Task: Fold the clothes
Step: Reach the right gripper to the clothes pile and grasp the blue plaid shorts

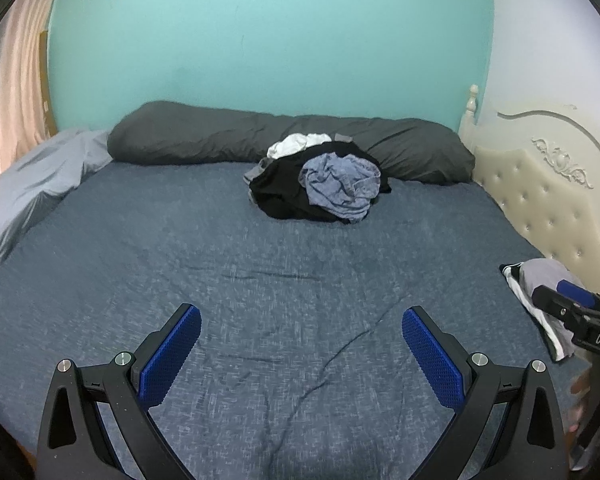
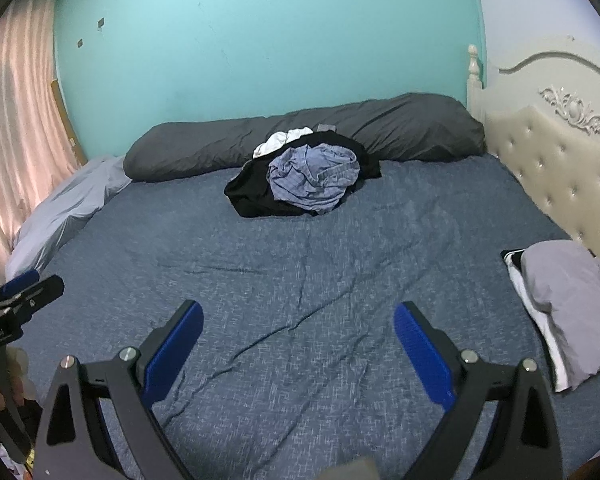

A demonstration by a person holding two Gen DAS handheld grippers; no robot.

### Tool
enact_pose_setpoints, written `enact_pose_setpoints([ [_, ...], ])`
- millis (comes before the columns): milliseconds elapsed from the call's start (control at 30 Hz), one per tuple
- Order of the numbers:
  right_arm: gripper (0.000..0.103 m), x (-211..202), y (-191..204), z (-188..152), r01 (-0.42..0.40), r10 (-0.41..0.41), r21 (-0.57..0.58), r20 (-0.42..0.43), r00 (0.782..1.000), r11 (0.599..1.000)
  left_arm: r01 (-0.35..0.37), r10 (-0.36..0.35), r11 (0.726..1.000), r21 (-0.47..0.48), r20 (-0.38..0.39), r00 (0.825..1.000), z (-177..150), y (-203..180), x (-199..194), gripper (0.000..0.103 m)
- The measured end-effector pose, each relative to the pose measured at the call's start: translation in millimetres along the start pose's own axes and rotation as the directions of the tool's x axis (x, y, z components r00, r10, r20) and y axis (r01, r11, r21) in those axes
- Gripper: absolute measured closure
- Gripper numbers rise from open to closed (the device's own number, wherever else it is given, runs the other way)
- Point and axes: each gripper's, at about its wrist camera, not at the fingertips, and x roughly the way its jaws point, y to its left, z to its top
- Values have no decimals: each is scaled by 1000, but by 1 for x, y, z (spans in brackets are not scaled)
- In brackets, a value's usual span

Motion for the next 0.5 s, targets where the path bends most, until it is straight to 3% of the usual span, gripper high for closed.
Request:
enact_pose_setpoints([
  [500,6,159,-18,39,-13,16,44,-70,997,999,2,-17,984,-177,-80,997,-1,68,155,0],
])
